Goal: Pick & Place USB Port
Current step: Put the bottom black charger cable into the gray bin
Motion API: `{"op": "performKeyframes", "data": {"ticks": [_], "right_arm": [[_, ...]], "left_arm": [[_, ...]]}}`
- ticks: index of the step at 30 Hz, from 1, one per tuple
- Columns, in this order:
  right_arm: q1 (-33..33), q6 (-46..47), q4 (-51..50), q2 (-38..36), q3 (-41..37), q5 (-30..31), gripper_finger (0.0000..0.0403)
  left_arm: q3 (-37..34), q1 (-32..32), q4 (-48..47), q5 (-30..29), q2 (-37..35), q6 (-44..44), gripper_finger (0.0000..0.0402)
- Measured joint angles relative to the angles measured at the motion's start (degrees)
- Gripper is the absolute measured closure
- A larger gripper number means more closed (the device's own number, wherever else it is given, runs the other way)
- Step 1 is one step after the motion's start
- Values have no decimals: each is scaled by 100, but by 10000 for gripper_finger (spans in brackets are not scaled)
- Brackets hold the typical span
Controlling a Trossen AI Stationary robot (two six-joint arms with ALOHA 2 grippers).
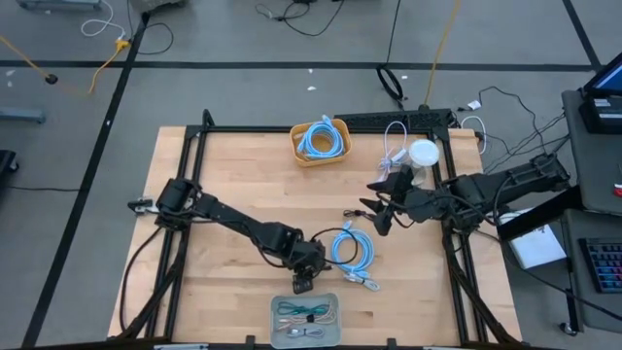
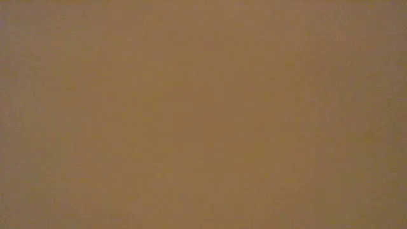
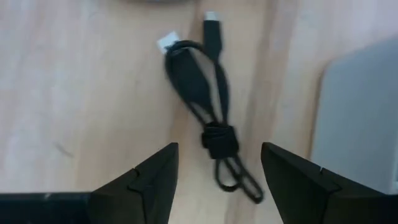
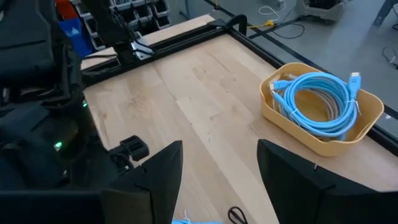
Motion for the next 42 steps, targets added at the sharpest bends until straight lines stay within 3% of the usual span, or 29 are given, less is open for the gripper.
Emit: {"op": "performKeyframes", "data": {"ticks": [21,25,31,36,42], "right_arm": [[0,-37,-3,0,2,2,204],[0,-53,-2,0,2,1,204],[-3,-228,112,0,2,2,204],[-7,-352,195,0,2,3,204],[-9,-446,156,2,4,17,204]], "left_arm": [[183,41,487,-48,560,-109,170],[183,34,119,-289,553,-100,218],[177,97,-93,-287,535,48,378],[172,193,-113,1,518,-138,383],[112,226,-833,-8,-168,-189,396]]}}
